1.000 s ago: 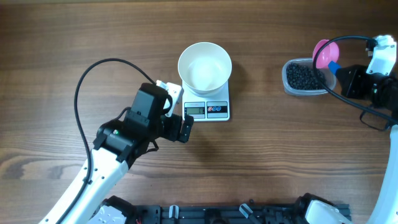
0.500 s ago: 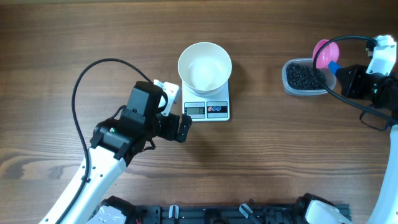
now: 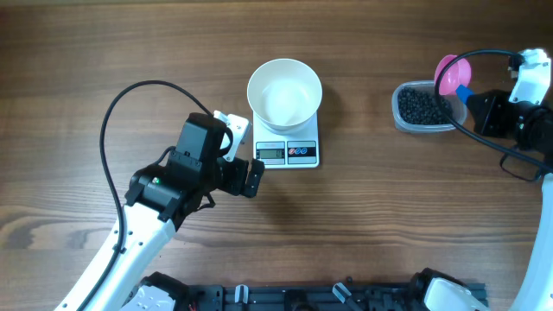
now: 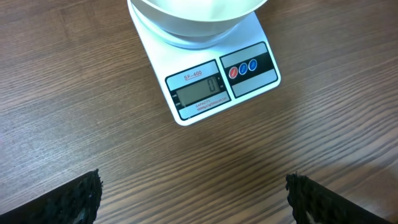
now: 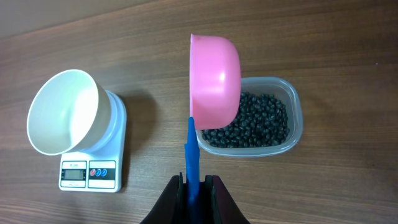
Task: Scoop item into bowl and weigh 150g on scale
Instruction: 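Bring the pink scoop with the right gripper over the bean tub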
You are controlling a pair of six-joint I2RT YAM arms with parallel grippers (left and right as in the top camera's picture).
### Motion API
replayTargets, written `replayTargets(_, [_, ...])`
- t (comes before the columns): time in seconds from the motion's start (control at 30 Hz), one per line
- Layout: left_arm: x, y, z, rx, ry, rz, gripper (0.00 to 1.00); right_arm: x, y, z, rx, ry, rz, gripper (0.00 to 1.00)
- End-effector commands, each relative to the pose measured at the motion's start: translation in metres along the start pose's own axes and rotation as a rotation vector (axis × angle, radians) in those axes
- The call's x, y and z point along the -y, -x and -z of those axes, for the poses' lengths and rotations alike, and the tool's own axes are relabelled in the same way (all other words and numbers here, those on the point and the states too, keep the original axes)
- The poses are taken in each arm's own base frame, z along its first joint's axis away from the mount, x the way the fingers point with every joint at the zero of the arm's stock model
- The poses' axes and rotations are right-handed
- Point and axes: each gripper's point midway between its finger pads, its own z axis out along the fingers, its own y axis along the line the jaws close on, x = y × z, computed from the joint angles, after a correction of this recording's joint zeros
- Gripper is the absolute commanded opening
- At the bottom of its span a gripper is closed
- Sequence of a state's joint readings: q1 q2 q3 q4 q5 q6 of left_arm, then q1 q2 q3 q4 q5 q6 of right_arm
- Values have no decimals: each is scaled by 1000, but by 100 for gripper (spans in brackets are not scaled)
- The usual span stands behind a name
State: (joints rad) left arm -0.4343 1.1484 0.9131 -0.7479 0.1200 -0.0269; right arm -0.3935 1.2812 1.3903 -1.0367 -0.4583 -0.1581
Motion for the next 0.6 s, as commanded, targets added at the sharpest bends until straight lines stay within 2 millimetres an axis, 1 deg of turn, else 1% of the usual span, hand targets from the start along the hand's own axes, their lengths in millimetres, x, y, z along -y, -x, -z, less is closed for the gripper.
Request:
replayTargets(0.0, [-8, -4, -3, -11, 34, -6, 100, 0, 0, 2, -3, -12, 6, 4])
replayTargets(0.17, [-10, -3, -3, -9, 51, -6, 100, 7, -8, -4, -50, -33, 7, 4])
replayTargets(0.4, [-10, -4, -3, -10, 50, -7, 100, 14, -12, -16, -88, -35, -12, 4])
replayTargets(0.57, [-10, -4, -3, -10, 47, -7, 100, 18, -12, -18, -92, -51, -22, 4])
